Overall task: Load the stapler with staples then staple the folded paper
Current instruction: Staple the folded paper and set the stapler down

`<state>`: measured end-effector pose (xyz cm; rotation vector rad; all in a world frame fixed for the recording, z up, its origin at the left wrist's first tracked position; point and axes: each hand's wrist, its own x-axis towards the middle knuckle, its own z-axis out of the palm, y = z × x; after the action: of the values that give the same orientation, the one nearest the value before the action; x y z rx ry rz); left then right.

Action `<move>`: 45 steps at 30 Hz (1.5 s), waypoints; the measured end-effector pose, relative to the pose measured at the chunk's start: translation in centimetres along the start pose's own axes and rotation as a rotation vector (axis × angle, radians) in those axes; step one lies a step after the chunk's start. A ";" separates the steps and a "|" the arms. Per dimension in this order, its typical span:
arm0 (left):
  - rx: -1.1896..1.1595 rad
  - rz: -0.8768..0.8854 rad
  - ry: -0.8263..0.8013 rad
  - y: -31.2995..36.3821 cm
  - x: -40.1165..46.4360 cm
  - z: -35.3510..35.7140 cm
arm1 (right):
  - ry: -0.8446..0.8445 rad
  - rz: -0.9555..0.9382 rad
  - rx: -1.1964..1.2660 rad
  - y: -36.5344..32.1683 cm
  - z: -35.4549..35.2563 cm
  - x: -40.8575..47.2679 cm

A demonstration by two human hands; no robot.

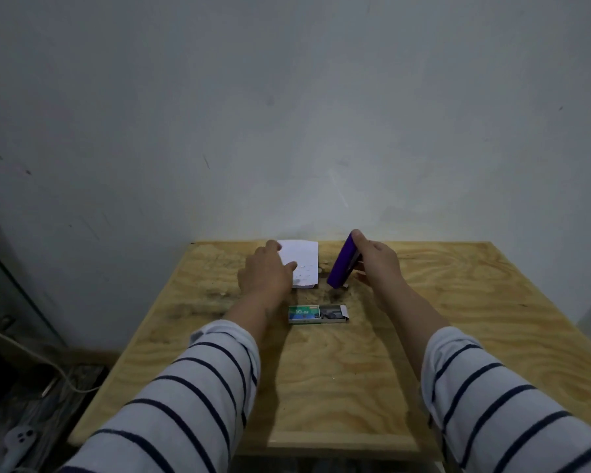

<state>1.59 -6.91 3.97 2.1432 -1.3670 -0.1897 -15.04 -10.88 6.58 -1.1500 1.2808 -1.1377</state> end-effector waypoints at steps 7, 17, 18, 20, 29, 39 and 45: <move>0.028 -0.134 -0.133 -2.1 1.8 1.7 | 0.012 -0.011 -0.020 0.5 0.2 1.2; -0.169 -0.108 -0.142 -2.0 3.3 1.9 | -0.013 -0.035 -0.025 0.9 0.7 2.0; -0.231 -0.103 -0.120 -1.9 3.2 1.6 | -0.020 -0.039 -0.020 0.9 0.7 2.0; -0.341 -0.100 -0.059 -1.7 3.0 1.0 | -0.044 -0.029 0.001 0.9 0.9 1.9; -0.566 -0.044 0.162 1.0 2.6 -2.8 | -0.184 0.004 0.029 -0.5 1.4 0.6; -1.014 -0.166 -0.070 3.3 1.3 -3.5 | -0.389 0.088 -0.029 -1.3 1.9 -1.7; -1.137 -0.219 -0.033 3.4 1.1 -4.1 | -0.441 0.109 0.005 -1.7 1.5 -2.4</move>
<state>1.13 -7.29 9.44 1.2848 -0.7067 -0.8548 -13.47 -8.68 8.43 -1.2287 0.9829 -0.7515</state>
